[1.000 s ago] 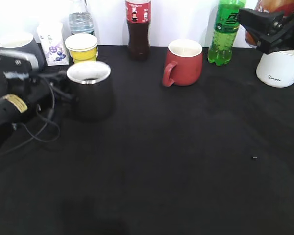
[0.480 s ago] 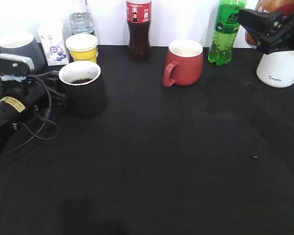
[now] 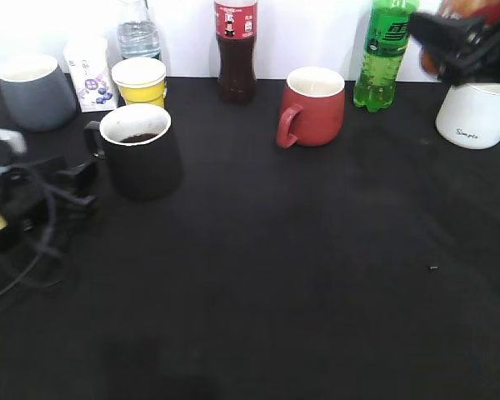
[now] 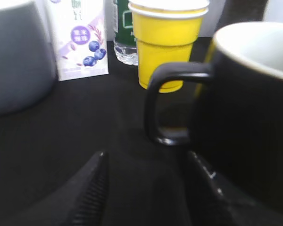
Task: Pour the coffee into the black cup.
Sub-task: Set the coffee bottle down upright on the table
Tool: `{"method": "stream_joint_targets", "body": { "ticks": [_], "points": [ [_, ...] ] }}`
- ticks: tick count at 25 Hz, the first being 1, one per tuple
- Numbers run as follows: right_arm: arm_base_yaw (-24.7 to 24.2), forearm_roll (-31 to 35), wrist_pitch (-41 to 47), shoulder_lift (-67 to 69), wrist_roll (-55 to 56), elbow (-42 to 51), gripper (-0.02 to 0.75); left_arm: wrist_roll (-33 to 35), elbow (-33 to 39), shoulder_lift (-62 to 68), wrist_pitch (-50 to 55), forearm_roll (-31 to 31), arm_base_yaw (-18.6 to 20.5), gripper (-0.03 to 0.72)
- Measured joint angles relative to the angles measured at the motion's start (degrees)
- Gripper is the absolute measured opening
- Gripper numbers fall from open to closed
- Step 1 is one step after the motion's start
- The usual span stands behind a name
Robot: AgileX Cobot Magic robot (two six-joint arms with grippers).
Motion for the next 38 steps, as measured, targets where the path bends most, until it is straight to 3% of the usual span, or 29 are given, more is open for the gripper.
{"method": "stream_joint_targets", "body": {
  "ticks": [3,7,18,23,27,35,38],
  "points": [
    [0.00,10.06,3.71,4.81,-1.78,-0.04,0.532,0.00,4.86,-6.33,0.05,0.00,0.00,0.400],
    [0.00,11.53,3.38,14.41,-8.91,-0.04,0.532,0.00,6.45,-11.66,-0.02,0.23,0.00,0.400],
    [0.00,17.22,-11.04,30.52,-17.36,-0.11,0.532,0.00,6.45,-11.87,-0.02,2.60,0.00,0.400],
    [0.00,17.57,-12.59,31.69,-18.33,-0.23,0.532,0.00,6.45,-11.87,-0.02,2.64,0.00,0.400],
    [0.00,16.17,-11.71,31.73,-17.35,-0.23,0.603,0.00,6.45,-11.87,-0.02,2.67,0.00,0.400],
    [0.00,16.83,-5.22,25.86,-16.86,1.52,0.601,0.00,6.45,-11.87,0.03,2.83,0.00,0.400],
    [0.00,16.83,-5.14,23.84,-16.86,6.44,0.599,0.00,6.45,-13.61,0.03,2.83,0.00,0.400]
  ]
}}
